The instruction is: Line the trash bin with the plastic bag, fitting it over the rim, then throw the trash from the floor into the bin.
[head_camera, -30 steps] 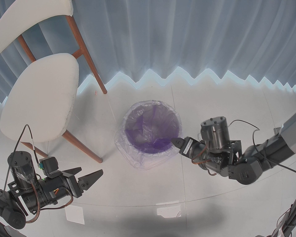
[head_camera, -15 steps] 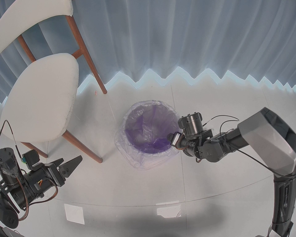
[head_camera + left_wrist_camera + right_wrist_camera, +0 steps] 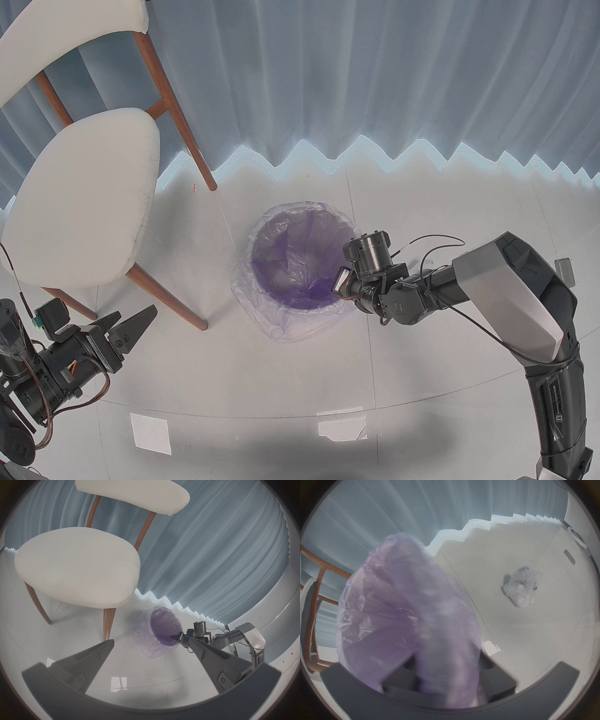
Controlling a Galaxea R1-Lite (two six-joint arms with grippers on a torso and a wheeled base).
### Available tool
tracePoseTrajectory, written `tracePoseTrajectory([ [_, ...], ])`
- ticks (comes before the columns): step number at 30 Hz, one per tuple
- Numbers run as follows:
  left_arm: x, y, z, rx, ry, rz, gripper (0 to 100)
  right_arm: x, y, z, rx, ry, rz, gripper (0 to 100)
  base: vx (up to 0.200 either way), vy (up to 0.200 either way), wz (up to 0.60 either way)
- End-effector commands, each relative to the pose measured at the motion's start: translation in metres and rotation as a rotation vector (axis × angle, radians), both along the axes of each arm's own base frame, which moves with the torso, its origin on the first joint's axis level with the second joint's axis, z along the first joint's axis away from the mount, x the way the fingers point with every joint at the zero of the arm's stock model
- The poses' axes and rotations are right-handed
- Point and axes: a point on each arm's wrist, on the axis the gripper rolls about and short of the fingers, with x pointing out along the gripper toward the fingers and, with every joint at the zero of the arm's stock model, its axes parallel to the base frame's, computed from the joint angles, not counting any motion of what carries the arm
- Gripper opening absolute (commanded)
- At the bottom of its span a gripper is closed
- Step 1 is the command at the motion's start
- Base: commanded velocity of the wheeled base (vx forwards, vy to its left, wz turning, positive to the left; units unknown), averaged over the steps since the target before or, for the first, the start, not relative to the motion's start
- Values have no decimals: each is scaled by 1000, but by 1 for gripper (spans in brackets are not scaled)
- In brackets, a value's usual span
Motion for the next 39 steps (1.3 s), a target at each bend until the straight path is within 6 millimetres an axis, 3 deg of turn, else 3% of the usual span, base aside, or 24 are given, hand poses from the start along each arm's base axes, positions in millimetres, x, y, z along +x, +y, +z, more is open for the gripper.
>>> tracePoseTrajectory([
  [1, 0, 0, -1, 2, 4, 2, 100, 2, -2, 2, 1, -5, -8, 0, 0, 0, 0],
  [5, 0, 0, -1, 3, 7, -3, 100, -3, -16, 25, 15, -18, -11, 0, 0, 0, 0],
  [10, 1, -2, 1, -5, -6, -10, 100, -28, -49, 52, -6, 12, 44, 0, 0, 0, 0],
  [14, 3, -3, 5, -36, -3, -67, 100, -71, -89, 80, -6, 36, 184, 0, 0, 0, 0],
  [18, 5, -5, 1, -68, 37, -126, 100, -114, -124, 93, 30, 25, 308, 0, 0, 0, 0],
  [21, 9, -7, -4, -65, 66, -143, 100, -127, -137, 93, 42, 17, 352, 0, 0, 0, 0],
  [22, 13, -9, -8, -62, 90, -165, 100, -139, -149, 85, 40, 23, 392, 0, 0, 0, 0],
  [25, 18, -14, -8, -62, 95, -185, 100, -146, -151, 71, 19, 38, 404, 0, 0, 0, 0],
  [33, 20, -20, -10, -60, 112, -212, 100, -146, -150, 52, 27, 38, 413, 0, 0, 0, 0],
  [39, 36, -26, -29, -113, 239, -271, 100, -149, -151, 35, 75, -1, 481, 0, 0, 0, 0],
])
